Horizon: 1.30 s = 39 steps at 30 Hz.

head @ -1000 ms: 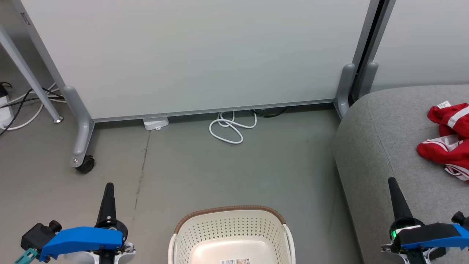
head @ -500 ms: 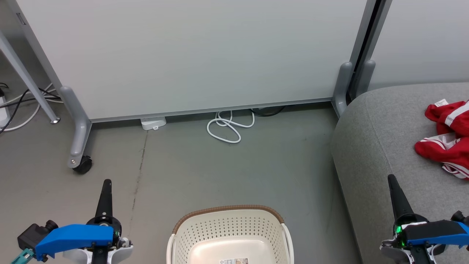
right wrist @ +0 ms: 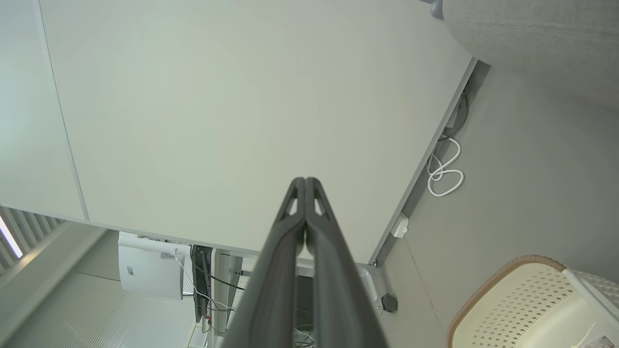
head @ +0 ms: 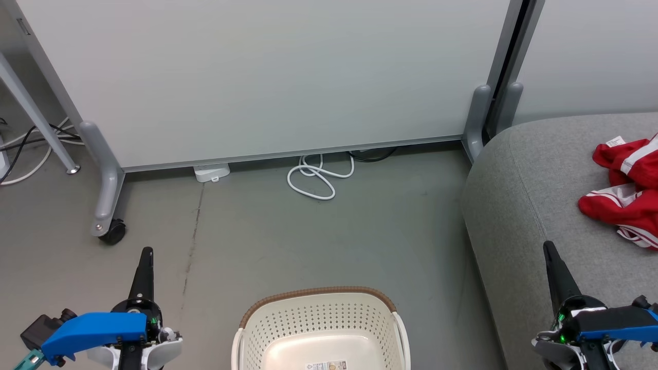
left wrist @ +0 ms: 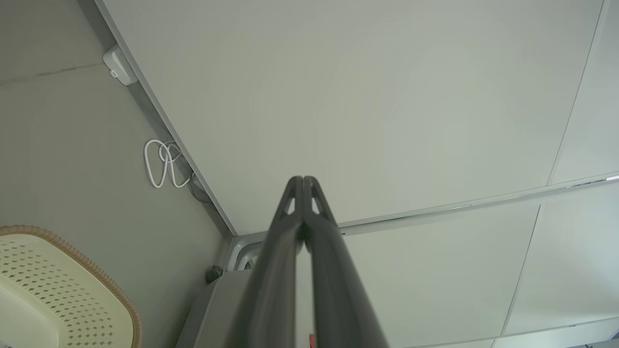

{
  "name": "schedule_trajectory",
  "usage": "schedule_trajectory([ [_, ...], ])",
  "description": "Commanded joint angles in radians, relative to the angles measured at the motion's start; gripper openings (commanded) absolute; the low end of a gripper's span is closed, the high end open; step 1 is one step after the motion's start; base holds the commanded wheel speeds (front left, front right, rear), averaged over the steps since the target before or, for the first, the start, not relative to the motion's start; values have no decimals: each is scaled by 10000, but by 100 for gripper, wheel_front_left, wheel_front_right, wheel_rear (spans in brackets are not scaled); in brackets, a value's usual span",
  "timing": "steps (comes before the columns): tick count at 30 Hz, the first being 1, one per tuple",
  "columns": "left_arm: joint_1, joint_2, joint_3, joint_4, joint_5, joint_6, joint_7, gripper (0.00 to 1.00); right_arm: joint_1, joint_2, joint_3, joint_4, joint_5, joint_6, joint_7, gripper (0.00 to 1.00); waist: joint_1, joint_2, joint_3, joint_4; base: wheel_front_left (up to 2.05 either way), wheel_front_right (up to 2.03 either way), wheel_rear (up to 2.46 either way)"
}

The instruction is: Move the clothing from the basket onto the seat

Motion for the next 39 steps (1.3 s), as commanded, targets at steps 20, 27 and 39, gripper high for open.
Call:
schedule_trajectory([
  [20, -268, -14, 261, -119, -1627, -101, 428, 0, -299, 17, -76, 40, 1620, 7, 425, 0, -1, 0, 43, -114, 0, 0, 0],
  [27, -296, -19, 322, -128, -2106, -108, 539, 0, -349, 20, -90, 61, 2095, 7, 544, 0, -1, 0, 58, -154, 0, 0, 0],
  [39, -288, -22, 340, -126, -2216, -112, 584, 0, -350, 22, -92, 63, 2201, 7, 573, 0, -1, 0, 64, -167, 0, 0, 0],
])
